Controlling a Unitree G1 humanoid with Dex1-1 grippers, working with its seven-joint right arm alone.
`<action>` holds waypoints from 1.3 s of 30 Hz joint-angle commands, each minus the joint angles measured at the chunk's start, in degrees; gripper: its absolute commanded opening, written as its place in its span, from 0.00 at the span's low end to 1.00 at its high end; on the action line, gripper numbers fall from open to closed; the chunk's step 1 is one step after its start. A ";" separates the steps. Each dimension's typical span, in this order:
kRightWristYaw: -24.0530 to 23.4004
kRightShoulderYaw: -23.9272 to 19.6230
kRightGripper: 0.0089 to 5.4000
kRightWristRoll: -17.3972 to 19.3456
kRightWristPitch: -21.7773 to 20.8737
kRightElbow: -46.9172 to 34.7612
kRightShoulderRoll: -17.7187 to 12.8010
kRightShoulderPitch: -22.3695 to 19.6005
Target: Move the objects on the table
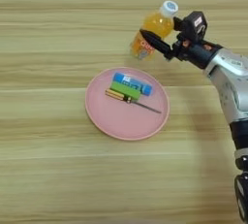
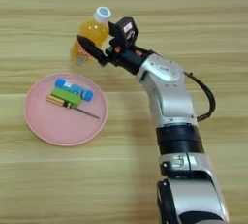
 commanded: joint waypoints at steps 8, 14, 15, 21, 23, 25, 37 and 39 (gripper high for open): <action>-14.37 -2.30 0.65 -7.47 -2.99 9.49 -3.43 -11.60; -16.97 -2.93 0.65 -8.51 -1.86 13.14 -4.11 -13.00; -17.30 -2.82 0.65 -8.82 -1.87 13.34 -4.30 -13.10; -17.81 -2.49 0.65 -9.55 -2.06 14.60 -4.62 -13.50; -17.84 -2.42 0.65 -9.69 -2.13 15.01 -4.63 -13.59; -17.80 -2.44 0.65 -9.76 -2.16 15.42 -4.67 -13.70; -17.34 -2.34 0.88 -10.00 -2.16 17.22 -4.64 -14.19; -17.33 -2.33 0.92 -10.02 -2.18 17.41 -4.65 -14.25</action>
